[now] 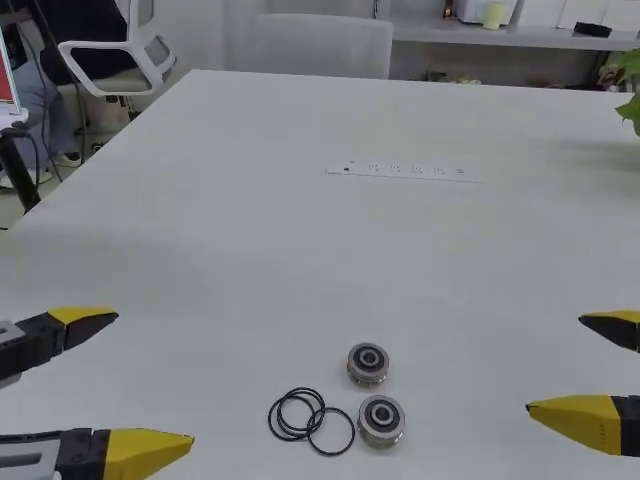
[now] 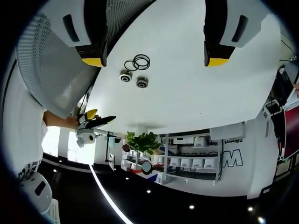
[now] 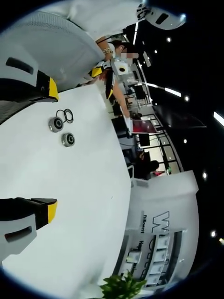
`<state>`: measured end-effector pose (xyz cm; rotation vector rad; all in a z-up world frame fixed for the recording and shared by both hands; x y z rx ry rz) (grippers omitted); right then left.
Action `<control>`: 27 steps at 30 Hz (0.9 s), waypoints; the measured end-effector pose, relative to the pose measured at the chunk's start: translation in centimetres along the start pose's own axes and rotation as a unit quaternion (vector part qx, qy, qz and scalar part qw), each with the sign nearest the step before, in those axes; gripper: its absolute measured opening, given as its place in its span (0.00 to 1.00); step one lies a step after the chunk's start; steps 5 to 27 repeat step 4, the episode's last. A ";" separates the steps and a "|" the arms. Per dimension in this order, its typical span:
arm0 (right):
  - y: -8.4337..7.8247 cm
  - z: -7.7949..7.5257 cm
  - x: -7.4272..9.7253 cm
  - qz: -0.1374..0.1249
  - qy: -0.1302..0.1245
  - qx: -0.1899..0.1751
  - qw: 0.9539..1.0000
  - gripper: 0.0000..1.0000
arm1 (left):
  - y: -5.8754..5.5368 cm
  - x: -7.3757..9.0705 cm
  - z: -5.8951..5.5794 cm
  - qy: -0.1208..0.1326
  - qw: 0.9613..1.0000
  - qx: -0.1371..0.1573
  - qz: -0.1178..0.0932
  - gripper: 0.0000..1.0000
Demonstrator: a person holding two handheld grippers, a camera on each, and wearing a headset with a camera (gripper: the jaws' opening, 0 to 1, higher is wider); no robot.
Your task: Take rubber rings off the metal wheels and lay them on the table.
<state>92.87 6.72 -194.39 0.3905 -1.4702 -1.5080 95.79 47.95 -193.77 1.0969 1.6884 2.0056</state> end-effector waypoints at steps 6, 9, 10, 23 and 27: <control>-1.3 -0.1 0.2 0.008 -0.009 -0.016 1.000 0.83 | -0.4 0.0 0.1 0.004 1.000 0.007 0.004 0.84; -1.3 -0.1 0.2 0.008 -0.009 -0.016 1.000 0.83 | -0.4 0.0 0.1 0.004 1.000 0.007 0.004 0.84; -1.3 -0.1 0.2 0.008 -0.009 -0.016 1.000 0.83 | -0.4 0.0 0.1 0.004 1.000 0.007 0.004 0.84; -1.3 -0.1 0.2 0.008 -0.009 -0.016 1.000 0.83 | -0.4 0.0 0.1 0.004 1.000 0.007 0.004 0.84; -1.3 -0.1 0.2 0.008 -0.009 -0.016 1.000 0.83 | -0.4 0.0 0.1 0.004 1.000 0.007 0.004 0.84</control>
Point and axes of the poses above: the centre of the closed fingertips' face, and the gripper's own axes: x roughly backward along the fingers, z roughly to its left, y roughly out of its top, the point moved 9 cm from there along x, roughly backward along the fingers, and after that the axes turned 12 degrees about y, right-handed, at the moved point
